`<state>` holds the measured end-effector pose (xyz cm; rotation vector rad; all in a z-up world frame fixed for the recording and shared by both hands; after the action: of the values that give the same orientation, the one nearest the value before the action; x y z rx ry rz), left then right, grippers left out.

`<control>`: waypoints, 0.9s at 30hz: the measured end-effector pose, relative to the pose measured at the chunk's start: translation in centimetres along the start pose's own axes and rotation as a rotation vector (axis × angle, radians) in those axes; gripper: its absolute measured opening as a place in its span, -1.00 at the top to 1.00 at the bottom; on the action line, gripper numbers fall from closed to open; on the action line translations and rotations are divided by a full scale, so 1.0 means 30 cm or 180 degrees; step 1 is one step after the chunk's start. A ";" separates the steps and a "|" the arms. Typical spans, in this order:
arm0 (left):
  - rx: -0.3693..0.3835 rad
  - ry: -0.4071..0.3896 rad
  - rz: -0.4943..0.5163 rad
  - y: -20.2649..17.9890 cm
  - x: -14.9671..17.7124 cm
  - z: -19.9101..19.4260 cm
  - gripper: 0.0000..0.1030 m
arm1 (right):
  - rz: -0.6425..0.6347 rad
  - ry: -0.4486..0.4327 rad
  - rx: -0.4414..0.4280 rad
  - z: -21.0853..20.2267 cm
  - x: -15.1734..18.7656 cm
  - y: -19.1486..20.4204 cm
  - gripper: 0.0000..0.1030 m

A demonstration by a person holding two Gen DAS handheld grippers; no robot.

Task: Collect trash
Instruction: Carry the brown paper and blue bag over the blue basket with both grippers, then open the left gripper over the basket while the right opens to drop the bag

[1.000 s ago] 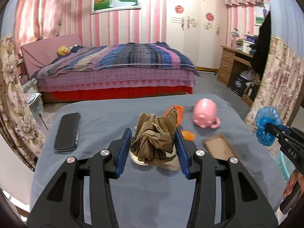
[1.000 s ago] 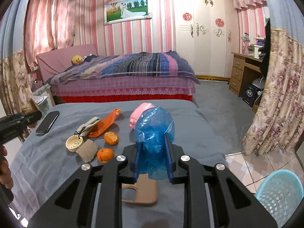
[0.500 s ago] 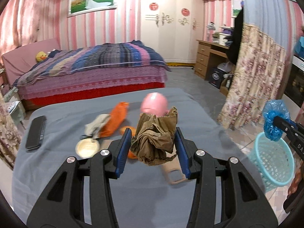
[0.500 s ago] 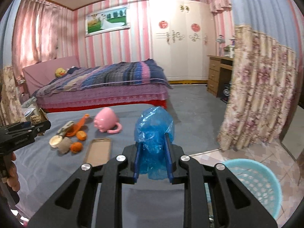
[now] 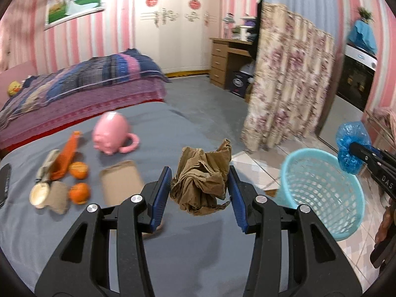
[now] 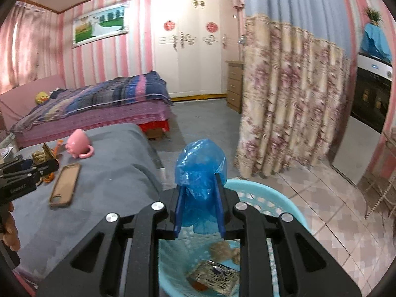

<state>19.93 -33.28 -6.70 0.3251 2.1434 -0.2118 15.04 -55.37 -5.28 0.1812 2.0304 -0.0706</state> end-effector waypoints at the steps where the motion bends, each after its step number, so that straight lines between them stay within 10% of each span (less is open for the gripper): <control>1: 0.0055 0.0014 0.0049 -0.044 0.003 0.017 0.13 | 0.0024 0.0004 0.0034 -0.001 0.006 -0.026 0.57; 19: 0.0681 0.0107 0.0503 -0.519 -0.018 0.193 0.13 | 0.0313 0.0136 0.0394 0.027 0.069 -0.251 0.57; 23: 0.0681 0.0069 0.0541 -0.531 -0.034 0.195 -0.57 | 0.0333 0.0155 0.0407 0.037 0.077 -0.260 0.57; 27: 0.0583 -0.0014 0.0584 -0.505 -0.056 0.185 -0.61 | 0.0332 0.0177 0.0424 0.044 0.090 -0.259 0.57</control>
<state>20.49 -49.43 -7.97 0.6237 2.0796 -0.3033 13.77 -62.94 -8.50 0.3762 2.0689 -0.1368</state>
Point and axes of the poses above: each gripper's, at about its wrist camera, not at the fingertips, and z roughly the way its jaws point, y to its left, x to its underside, the point moved 7 cm from there along z, roughly the way its jaws point, and after that the axes turned 2 degrees about -y, right-handed, at the moved point
